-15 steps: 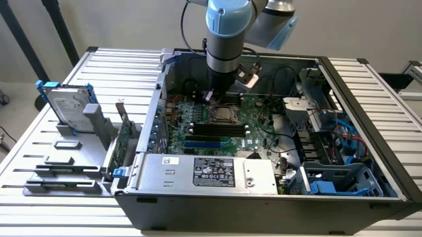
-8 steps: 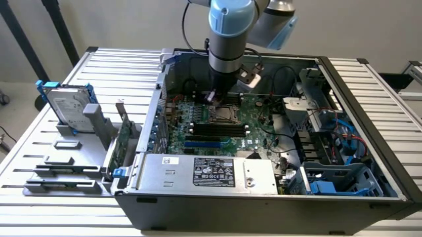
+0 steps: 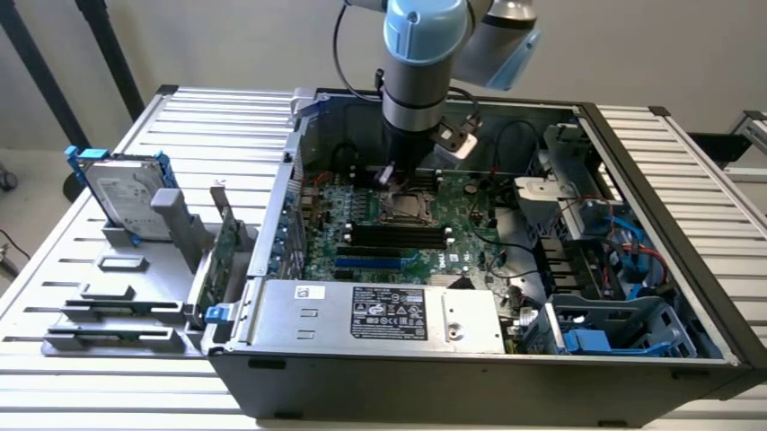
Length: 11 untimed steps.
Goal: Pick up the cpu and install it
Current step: 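Install the first cpu locking lever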
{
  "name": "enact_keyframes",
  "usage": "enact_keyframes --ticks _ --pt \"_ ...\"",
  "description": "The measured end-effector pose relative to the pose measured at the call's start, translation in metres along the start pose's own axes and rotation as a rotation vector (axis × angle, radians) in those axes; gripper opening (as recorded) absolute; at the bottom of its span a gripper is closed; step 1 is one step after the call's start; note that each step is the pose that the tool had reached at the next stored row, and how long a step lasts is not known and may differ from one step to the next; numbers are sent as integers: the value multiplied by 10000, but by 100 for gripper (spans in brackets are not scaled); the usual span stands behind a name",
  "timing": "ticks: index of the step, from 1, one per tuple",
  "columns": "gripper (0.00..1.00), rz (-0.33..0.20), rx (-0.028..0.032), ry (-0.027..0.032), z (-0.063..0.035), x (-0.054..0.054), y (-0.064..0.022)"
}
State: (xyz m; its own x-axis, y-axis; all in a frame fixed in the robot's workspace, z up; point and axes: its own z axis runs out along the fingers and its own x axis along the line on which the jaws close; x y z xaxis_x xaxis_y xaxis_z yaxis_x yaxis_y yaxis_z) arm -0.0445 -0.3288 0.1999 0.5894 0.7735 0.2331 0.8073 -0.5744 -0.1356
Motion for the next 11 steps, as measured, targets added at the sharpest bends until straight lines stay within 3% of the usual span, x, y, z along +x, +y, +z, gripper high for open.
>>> enact_keyframes --ticks 7,11 --pt "11 55 159 -116 -49 -6 -32" --pt "11 71 207 -157 -52 -15 -47"
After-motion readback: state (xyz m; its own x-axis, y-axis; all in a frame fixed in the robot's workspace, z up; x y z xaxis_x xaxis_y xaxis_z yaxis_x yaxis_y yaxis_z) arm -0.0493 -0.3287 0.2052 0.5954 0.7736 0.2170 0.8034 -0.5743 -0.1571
